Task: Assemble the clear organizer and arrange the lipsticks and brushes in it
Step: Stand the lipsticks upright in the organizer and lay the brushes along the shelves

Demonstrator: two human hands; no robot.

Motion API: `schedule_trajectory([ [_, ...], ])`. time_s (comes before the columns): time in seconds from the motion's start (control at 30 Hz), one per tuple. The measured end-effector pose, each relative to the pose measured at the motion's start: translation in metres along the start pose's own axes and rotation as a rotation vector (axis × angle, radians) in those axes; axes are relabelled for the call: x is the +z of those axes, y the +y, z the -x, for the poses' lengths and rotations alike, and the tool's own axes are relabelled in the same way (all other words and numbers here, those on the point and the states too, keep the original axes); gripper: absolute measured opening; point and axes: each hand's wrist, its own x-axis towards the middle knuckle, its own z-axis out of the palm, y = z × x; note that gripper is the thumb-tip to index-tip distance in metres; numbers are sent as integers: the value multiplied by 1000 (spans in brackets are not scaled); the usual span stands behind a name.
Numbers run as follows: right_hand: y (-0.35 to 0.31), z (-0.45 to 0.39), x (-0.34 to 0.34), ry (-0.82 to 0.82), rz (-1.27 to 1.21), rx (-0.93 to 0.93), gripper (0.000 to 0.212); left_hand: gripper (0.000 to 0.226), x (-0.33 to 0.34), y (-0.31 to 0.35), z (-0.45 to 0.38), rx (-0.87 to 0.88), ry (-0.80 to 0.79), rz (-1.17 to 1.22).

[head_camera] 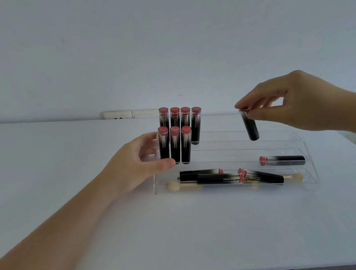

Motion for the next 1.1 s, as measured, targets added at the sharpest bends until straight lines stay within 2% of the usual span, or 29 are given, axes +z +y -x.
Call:
schedule_trajectory([
  [0.23,-11,-1,25,53,-349,40,27,85,-1,1,-1,6,-15,5],
  [0.4,-17,4,54,65,-264,42,32,83,0,0,-1,7,3,4],
  [0.5,-19,5,65,69,-232,58,27,79,1,-1,-2,5,5,5],
  [0.73,-23,3,73,51,-230,32,26,83,0,-3,-4,4,8,-16],
  [0.9,-24,3,76,91,-278,21,30,75,0,-4,-5,1,10,-27],
  [1.0,-26,1,80,155,-303,46,22,83,0,-3,-4,0,10,-24],
  [1.1,-28,-1,82,184,-291,63,24,88,0,-2,-4,-5,10,-26],
])
